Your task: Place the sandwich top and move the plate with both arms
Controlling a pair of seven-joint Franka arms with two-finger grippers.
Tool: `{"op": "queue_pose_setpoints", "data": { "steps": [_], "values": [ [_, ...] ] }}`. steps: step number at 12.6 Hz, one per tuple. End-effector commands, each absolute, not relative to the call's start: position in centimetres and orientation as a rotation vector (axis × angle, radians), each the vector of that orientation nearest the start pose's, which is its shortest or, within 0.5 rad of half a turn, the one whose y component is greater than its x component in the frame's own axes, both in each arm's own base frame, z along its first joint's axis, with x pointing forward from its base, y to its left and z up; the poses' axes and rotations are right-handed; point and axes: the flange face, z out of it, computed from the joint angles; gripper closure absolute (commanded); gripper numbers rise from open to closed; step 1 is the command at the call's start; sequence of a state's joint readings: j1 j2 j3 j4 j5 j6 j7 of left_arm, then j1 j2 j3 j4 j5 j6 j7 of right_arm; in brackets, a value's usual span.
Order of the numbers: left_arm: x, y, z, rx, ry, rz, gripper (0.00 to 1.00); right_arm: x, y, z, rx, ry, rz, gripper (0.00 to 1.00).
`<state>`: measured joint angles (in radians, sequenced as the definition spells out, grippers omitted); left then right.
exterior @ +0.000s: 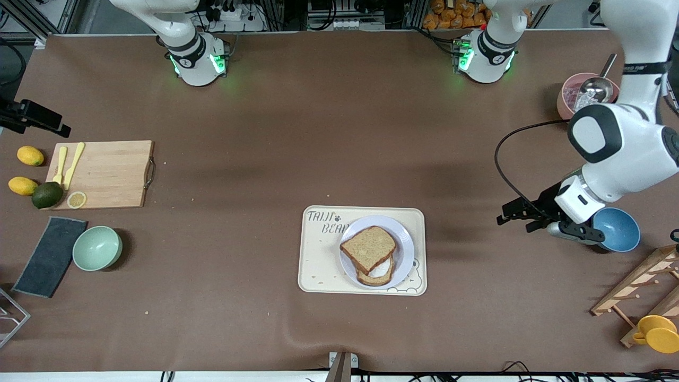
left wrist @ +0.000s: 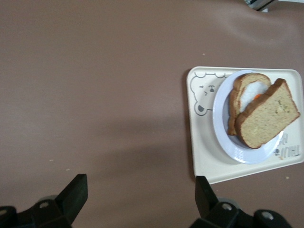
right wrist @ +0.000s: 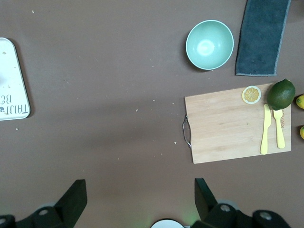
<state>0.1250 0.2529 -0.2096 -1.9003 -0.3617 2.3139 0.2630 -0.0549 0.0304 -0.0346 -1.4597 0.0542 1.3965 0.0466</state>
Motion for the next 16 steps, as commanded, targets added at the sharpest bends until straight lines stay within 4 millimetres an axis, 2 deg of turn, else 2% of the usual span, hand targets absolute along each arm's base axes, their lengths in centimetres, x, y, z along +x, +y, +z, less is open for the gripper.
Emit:
{"op": "queue_pose_setpoints", "data": {
  "steps": [1,4,7,8,11,13,14,15,16],
  "values": [
    [62.4,-5.8,43.5,-3.342,0.211,-0.265,0.0,54.3,-4.7,64.6,-3.085,0.214,0.145,0.0],
    [61.0,-6.8,50.7,-3.272,0.228,-0.176,0.0,54.2,-4.8,64.6,-3.083,0.216,0.148,0.0],
    [58.2,-6.3,57.2,-3.227,0.213,-0.134,0.0,54.2,-4.8,64.6,-3.083,0.216,0.148,0.0],
    [57.1,-6.2,58.8,-3.226,0.21,-0.106,0.0,54.2,-4.8,64.6,-3.083,0.216,0.148,0.0],
    [55.3,-6.9,64.6,-3.204,0.025,-0.108,0.0,54.3,-4.8,64.5,-3.083,0.216,0.15,0.0],
    [54.4,-8.1,65.9,-3.172,-0.032,-0.064,0.0,54.3,-4.8,64.5,-3.083,0.218,0.15,0.0],
    [53.5,-8.7,66.6,-3.095,0.013,-0.074,0.0,54.3,-4.8,64.5,-3.083,0.216,0.15,0.0],
    [53.0,-10.1,67.1,-3.019,0.111,-0.101,0.0,54.3,-4.8,64.5,-3.083,0.216,0.15,0.0],
    [52.9,-10.4,67.0,-3.003,0.202,-0.096,0.0,54.3,-4.8,64.6,-3.083,0.213,0.148,0.0]
  ]
}}
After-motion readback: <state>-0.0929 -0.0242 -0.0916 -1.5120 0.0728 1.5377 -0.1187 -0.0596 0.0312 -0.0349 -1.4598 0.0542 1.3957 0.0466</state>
